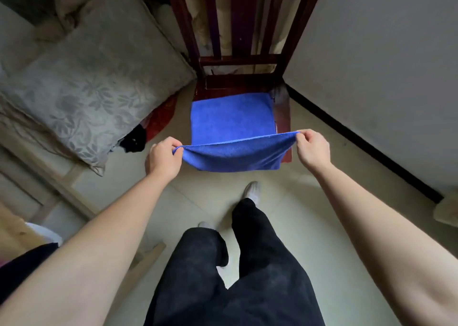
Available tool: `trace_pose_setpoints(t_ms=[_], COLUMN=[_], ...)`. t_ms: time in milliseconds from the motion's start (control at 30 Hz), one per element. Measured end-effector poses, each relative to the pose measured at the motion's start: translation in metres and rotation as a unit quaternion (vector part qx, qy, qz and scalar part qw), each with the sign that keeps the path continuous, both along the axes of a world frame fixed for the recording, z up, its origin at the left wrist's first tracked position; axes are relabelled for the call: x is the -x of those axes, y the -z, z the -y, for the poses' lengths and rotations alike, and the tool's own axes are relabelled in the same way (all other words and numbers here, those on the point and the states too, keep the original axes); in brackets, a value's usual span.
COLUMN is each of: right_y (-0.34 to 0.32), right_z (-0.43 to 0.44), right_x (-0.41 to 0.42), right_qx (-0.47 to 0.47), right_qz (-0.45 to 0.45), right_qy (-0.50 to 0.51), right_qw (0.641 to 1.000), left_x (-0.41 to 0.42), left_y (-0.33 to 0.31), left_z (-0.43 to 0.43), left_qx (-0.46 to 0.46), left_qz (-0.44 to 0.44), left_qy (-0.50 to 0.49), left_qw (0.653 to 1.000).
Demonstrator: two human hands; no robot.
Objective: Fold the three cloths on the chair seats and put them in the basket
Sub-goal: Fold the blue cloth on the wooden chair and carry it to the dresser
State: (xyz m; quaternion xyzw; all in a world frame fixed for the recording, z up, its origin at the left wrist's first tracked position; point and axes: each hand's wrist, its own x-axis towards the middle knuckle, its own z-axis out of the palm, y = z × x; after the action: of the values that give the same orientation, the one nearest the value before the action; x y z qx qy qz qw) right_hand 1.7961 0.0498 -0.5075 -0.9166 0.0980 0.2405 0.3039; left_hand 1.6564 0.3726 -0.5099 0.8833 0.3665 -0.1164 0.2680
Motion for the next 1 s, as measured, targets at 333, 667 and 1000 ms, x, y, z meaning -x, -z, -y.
trace_pose_setpoints(t_ms=[333,667,1000], right_y=[0.117,0.216,0.243], right_z=[-0.051,-0.068,-0.080], right_x=[-0.125,-0.189,-0.200], right_qx=[0.027,0.167,0.166], right_qz=[0.029,0.050,0.136], right_qy=[-0.036,-0.121,-0.206], right_qw=[0.999,0.977,0.955], left_x=[-0.128,-0.188,-0.191], left_y=[0.113,0.222,0.247], left_z=[-0.062,-0.093,-0.092], left_qx=[-0.006,-0.047,-0.101], left_qz=[0.012,0.013,0.042], left_qy=[0.011,0.063,0.101], left_qw=[1.000,0.997,0.989])
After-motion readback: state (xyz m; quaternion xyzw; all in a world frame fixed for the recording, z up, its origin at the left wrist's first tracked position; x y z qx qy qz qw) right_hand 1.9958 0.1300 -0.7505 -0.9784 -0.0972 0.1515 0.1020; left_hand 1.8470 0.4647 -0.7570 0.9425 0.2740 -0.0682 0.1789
